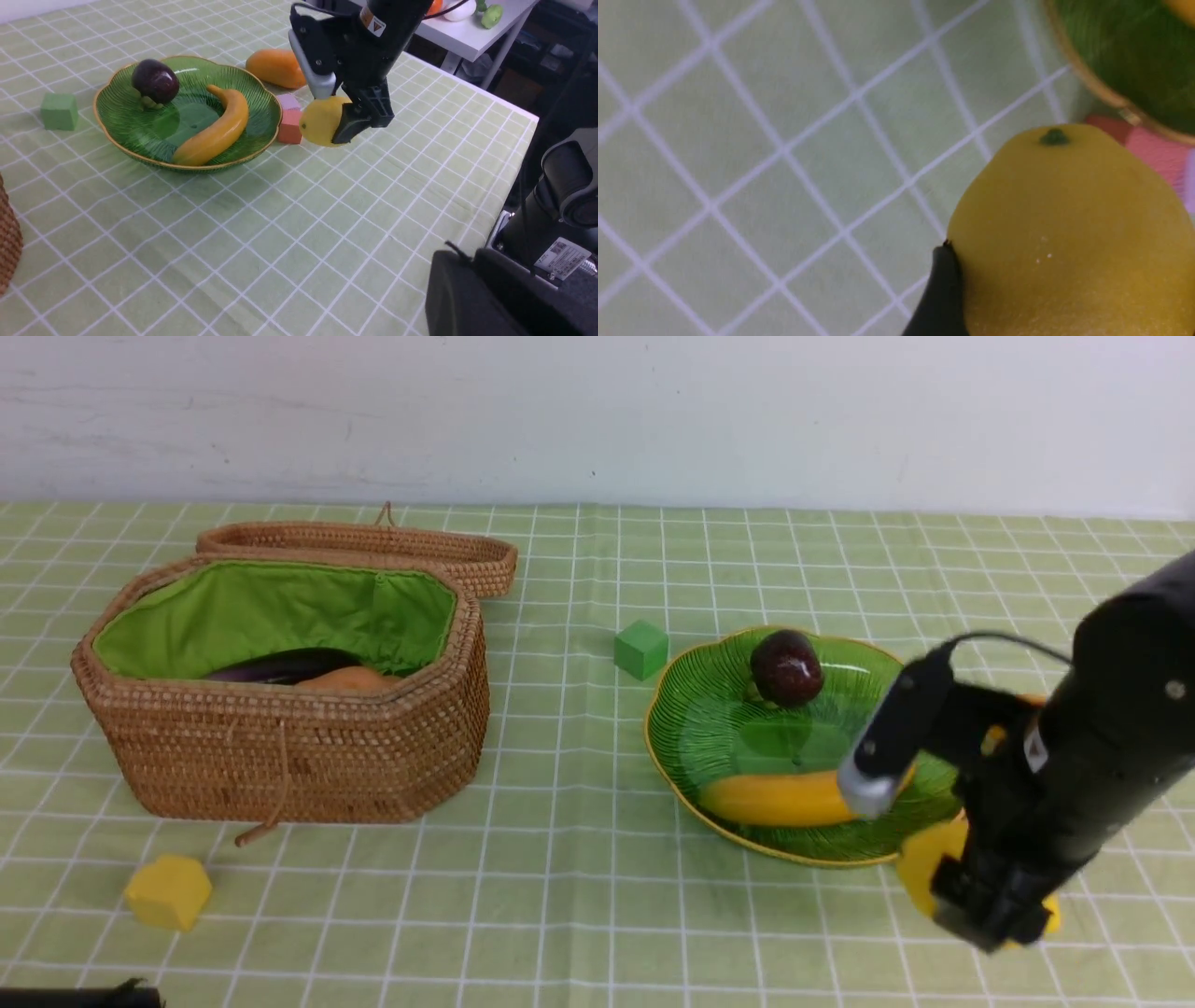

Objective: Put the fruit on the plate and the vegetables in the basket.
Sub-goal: Use the right arm to grab a lemon and put it into the right plate

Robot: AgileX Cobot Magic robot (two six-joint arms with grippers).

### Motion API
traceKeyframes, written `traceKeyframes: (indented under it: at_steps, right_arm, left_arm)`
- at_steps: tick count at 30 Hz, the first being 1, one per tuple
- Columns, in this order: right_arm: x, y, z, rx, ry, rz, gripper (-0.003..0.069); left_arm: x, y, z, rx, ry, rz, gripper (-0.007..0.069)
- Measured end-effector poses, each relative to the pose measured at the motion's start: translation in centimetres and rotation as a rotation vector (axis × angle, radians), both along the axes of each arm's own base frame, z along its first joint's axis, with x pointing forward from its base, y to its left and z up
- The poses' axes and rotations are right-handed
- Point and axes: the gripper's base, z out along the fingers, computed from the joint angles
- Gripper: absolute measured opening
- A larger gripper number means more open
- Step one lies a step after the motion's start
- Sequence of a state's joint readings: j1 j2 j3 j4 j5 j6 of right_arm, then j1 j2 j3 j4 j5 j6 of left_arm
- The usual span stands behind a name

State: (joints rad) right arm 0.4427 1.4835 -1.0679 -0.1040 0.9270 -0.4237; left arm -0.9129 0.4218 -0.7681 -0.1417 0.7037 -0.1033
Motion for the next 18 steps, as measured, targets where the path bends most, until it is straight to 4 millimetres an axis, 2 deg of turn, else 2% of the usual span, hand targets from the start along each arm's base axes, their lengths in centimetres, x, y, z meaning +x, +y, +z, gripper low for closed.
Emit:
traceKeyframes:
  at_steps: [3,6,8,10,12,18]
  right_arm:
    - [1.6,0.9,2.3,0.155,-0.14,-0.144,0.0586]
    - [3.8,2.2,2.8,0.292,-0.249,-0.214,0.0586]
    - [5.6,3.1,2.2,0.35,-0.305,-0.226,0.0586]
    - [6.3,3.5,1.8,0.365,-0.319,-0.228,0.0586]
    - [8.3,4.5,0.0,0.382,-0.338,-0.225,0.0586]
    - [10.8,5.5,-3.3,0.344,-0.311,-0.222,0.0589]
  left_arm:
    - [0.2,0.0,0.4,-0.032,-0.035,0.011,0.0039]
    - [0.3,0.0,0.9,-0.063,-0.081,0.025,0.0039]
    - [0.5,0.0,1.2,-0.078,-0.118,0.037,0.0039]
    - [0.6,0.1,1.3,-0.084,-0.135,0.043,0.0039]
    - [0.6,0.1,1.5,-0.095,-0.165,0.052,0.004]
    - [0.7,0.1,1.6,-0.099,-0.173,0.054,0.0046]
